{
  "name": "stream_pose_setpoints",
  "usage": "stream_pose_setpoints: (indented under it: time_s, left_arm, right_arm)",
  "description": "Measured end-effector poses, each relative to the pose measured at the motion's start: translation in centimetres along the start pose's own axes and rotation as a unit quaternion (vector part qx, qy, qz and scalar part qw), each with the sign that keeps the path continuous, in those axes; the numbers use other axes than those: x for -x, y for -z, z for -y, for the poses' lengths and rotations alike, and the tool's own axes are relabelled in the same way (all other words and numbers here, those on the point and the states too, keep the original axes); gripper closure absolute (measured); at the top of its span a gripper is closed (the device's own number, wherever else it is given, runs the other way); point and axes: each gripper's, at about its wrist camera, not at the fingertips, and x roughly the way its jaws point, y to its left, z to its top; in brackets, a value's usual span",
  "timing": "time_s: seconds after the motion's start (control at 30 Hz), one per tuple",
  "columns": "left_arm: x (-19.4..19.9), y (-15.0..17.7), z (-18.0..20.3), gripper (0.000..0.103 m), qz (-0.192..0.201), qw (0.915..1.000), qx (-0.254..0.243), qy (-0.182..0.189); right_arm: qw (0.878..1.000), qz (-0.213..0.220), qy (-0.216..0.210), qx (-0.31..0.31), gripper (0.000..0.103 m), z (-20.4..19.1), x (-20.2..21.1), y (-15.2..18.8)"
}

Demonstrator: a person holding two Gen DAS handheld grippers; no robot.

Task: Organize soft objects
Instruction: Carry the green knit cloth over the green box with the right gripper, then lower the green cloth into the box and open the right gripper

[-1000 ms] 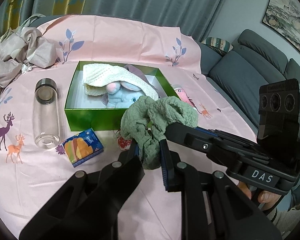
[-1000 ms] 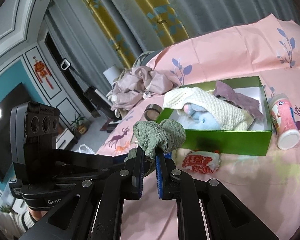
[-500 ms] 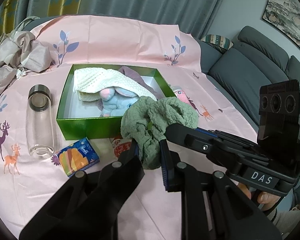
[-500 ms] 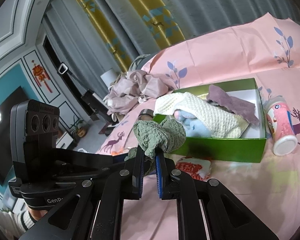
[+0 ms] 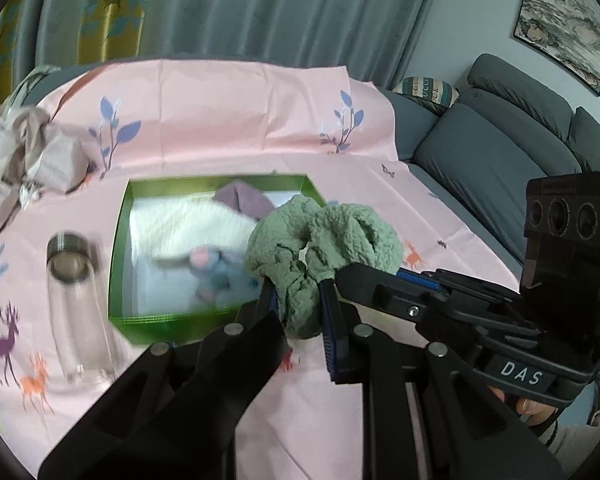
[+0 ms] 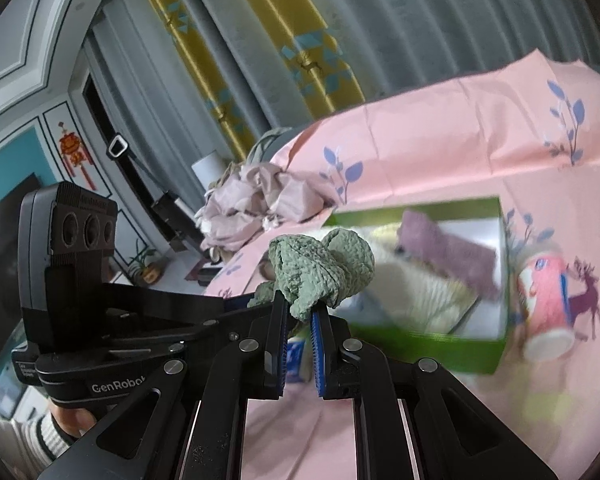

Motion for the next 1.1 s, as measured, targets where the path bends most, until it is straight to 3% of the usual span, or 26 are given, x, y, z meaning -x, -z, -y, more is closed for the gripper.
stream_pose_setpoints:
  time_s: [0.23,0.43,0.77,0.93,1.0,1.07,1.1]
  left_arm:
    - [-1.3,-4.9,-0.1,0.084,0.019,0.9996,-0.022,-0.003]
    - [-3.4,-7.3,-1.3,0.084,0.009,0.9997,-0.020,-0.010]
    - [-7.1,-7.6,-2.7,0.084,-0.025,0.9993,-0.016,-0.022]
    - [-9.5,-7.5,-4.2,0.084,-0.057,0.9973,-0.006,-0.045]
    - [-10.1,-7.4,-4.9,0.071,-0.063,0.9965,-0.001,-0.054]
    - [-10.2,-7.3,-5.6,0.045,-0.065,0.9951,0.007,-0.073]
    - [-10.2,-7.3,-6.1,0.039,-0.066,0.9946,0.015,-0.079]
  right_arm:
    - [0.999,0.028,0.017,0.010,0.091,0.9,-0.6,-3.8]
    - [0.999,0.032,0.032,0.007,0.091,2.3,-2.3,-5.7]
    - [0.999,0.005,0.042,-0.016,0.091,5.4,-5.9,-6.1]
    - [0.998,-0.016,0.062,-0.021,0.091,7.0,-7.9,-5.9]
    - [0.997,-0.022,0.077,-0.021,0.091,7.3,-8.4,-5.8]
    - [0.996,-0.027,0.084,-0.022,0.091,7.6,-8.7,-5.6]
    - [0.995,-0.029,0.088,-0.023,0.091,7.8,-8.8,-5.5]
